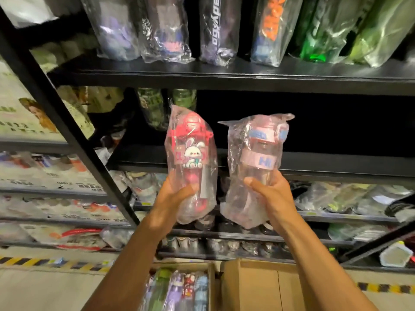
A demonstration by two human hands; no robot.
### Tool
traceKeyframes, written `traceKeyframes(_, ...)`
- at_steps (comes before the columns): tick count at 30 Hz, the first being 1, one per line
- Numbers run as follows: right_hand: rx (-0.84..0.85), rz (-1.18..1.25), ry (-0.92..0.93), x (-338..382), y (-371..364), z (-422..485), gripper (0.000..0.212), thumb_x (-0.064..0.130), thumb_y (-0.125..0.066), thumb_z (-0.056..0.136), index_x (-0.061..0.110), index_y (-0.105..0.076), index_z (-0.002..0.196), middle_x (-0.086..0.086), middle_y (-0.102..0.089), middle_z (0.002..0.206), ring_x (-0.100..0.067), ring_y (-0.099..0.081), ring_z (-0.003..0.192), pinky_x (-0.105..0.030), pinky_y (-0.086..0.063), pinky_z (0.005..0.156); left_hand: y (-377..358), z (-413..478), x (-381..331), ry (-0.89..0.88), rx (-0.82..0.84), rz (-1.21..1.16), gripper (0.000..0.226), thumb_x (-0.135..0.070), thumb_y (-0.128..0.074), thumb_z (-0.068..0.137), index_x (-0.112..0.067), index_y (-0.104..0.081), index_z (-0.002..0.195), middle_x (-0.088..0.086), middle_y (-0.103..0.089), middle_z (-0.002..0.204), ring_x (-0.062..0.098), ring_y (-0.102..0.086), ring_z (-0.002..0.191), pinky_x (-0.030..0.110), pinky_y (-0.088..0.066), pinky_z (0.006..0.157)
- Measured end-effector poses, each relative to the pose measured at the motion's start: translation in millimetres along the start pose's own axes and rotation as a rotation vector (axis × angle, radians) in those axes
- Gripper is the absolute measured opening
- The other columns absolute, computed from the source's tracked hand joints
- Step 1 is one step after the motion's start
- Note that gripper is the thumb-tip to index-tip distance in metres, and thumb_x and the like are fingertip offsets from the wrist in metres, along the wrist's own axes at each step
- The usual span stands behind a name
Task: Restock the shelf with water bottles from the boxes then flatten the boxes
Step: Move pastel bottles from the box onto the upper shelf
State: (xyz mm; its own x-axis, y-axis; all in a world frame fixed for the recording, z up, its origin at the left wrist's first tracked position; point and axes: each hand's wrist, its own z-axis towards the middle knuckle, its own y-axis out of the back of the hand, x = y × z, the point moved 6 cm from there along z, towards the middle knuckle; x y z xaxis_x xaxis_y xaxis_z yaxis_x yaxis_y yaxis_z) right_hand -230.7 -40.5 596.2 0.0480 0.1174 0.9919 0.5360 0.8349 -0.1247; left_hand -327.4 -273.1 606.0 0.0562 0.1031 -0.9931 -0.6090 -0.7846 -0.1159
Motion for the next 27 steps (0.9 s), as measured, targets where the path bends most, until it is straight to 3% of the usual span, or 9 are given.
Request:
traceKeyframes(7,-0.149,-0.194,0.14,15,8,74,0.08,0.015,-0.091,0.076,0.02,-0.04,0.137,0.0,-0.063,0.127,-0.008,-0.07,0.109,-0.022,-0.059,0.084,11,103,7,-0.066,-0.006,0.099,0.056,-0.005,-0.068,0.094,-0.02,-0.052,0.145,0.003,-0.069,0.132,0.024,-0.066,0.123,0.05,-0.051,0.107)
traceKeyframes(11,-0.208,-0.297,0.247,26,8,107,0.082,0.037,-0.086,0.082,0.022,-0.035,0.143,0.011,-0.057,0.128,0.014,-0.061,0.104,-0.007,-0.049,0.083,10,144,6,-0.106,-0.008,0.106,0.061,-0.032,-0.078,0.087,-0.022,-0.054,0.142,0.001,-0.069,0.132,0.021,-0.067,0.122,0.044,-0.052,0.104)
traceKeyframes(14,-0.235,-0.281,0.21,19,12,134,0.07,0.059,-0.074,0.076,0.031,-0.041,0.13,0.005,-0.061,0.123,-0.007,-0.067,0.106,-0.03,-0.058,0.088,6,171,9,-0.101,0.003,0.14,0.04,-0.022,-0.075,0.094,-0.025,-0.06,0.131,-0.007,-0.074,0.12,0.012,-0.07,0.113,0.03,-0.056,0.095)
traceKeyframes(17,-0.239,-0.285,0.19,17,16,154,0.056,0.053,-0.077,0.079,0.025,-0.055,0.121,-0.005,-0.067,0.118,-0.022,-0.07,0.105,-0.047,-0.06,0.091,2,195,16,-0.095,0.025,0.2,0.005,-0.02,-0.07,0.098,-0.021,-0.073,0.094,-0.002,-0.07,0.078,0.009,-0.066,0.077,0.026,-0.055,0.074)
traceKeyframes(19,-0.264,-0.256,0.194,15,20,169,0.03,0.032,-0.08,0.086,0.013,-0.069,0.106,-0.002,-0.074,0.095,-0.015,-0.073,0.087,-0.035,-0.061,0.08,3,210,27,-0.048,-0.003,0.181,0.025,-0.033,-0.075,0.093,-0.008,-0.074,0.089,0.014,-0.069,0.077,0.017,-0.062,0.075,0.042,-0.054,0.074)
traceKeyframes(21,-0.301,-0.27,0.17,13,27,184,0.009,0.008,-0.079,0.087,0.013,-0.072,0.084,0.004,-0.072,0.075,-0.007,-0.069,0.069,-0.028,-0.057,0.069,4,223,41,0.014,-0.052,0.155,0.05,-0.047,-0.081,0.083,0.002,-0.073,0.087,0.015,-0.066,0.078,0.022,-0.06,0.073,0.041,-0.049,0.07)
traceKeyframes(23,-0.344,-0.252,0.121,4,37,200,0.017,0.0,-0.081,0.083,0.014,-0.071,0.081,-0.003,-0.076,0.085,-0.015,-0.074,0.08,-0.036,-0.06,0.078,6,239,59,0.107,-0.092,0.134,0.064,-0.054,-0.085,0.073,0.008,-0.072,0.086,0.01,-0.065,0.079,0.023,-0.062,0.072,0.036,-0.047,0.068)
traceKeyframes(25,-0.344,-0.251,0.015,-9,46,220,0.016,0.005,-0.08,0.085,0.014,-0.068,0.091,-0.019,-0.074,0.114,-0.033,-0.072,0.107,-0.049,-0.06,0.093,8,255,70,0.158,-0.193,0.076,0.047,-0.043,-0.089,0.07,-0.002,-0.076,0.09,0.005,-0.076,0.095,0.023,-0.073,0.089,0.034,-0.057,0.082)
traceKeyframes(27,-0.316,-0.333,-0.05,-15,47,235,0.025,0.015,-0.079,0.088,0.02,-0.063,0.106,-0.017,-0.068,0.129,-0.031,-0.067,0.117,-0.045,-0.057,0.1,7,275,71,0.078,-0.236,0.065,0.063,-0.037,-0.095,0.065,-0.017,-0.071,0.12,0.0,-0.076,0.113,0.018,-0.073,0.104,0.034,-0.059,0.091)
